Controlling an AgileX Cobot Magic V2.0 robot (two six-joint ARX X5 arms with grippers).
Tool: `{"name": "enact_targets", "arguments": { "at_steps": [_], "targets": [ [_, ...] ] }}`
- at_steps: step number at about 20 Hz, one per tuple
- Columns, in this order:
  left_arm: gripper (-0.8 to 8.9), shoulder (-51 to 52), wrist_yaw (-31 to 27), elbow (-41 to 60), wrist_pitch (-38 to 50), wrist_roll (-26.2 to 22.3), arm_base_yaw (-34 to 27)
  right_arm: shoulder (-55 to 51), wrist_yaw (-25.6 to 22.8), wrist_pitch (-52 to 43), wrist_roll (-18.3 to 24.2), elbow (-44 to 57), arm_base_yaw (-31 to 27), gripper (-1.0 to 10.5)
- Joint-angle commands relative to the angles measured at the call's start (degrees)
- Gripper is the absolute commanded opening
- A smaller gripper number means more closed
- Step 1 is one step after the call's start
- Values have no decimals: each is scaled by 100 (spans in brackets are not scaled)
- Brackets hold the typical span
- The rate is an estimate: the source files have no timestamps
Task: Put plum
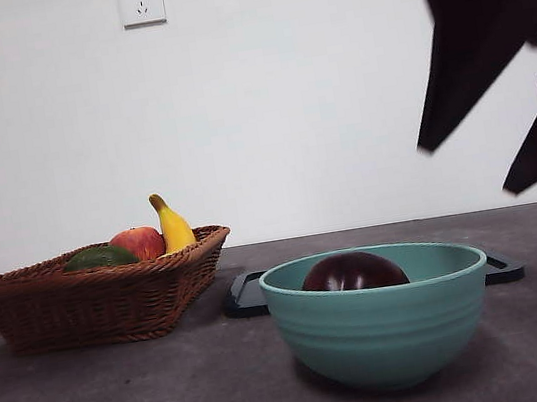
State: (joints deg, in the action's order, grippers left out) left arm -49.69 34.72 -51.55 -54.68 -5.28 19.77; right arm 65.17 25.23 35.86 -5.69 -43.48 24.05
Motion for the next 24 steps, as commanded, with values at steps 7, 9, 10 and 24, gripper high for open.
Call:
{"name": "enact_targets", "arguments": {
  "at_steps": [7,9,10,24],
  "targets": [
    [405,-20,39,-44,37,-114,28,1397,-621,-1047,-160,-22,485,270],
    [405,-20,39,-44,39,-114,28,1587,-621,-1220,-177,-22,529,210],
    [405,-20,37,-44,42,-114,28,1659,-621,-1276,-181,-22,553,170],
    [405,-20,37,-44,63,-114,28,1707,-660,-999,-415,-769,601,8]
  ]
}}
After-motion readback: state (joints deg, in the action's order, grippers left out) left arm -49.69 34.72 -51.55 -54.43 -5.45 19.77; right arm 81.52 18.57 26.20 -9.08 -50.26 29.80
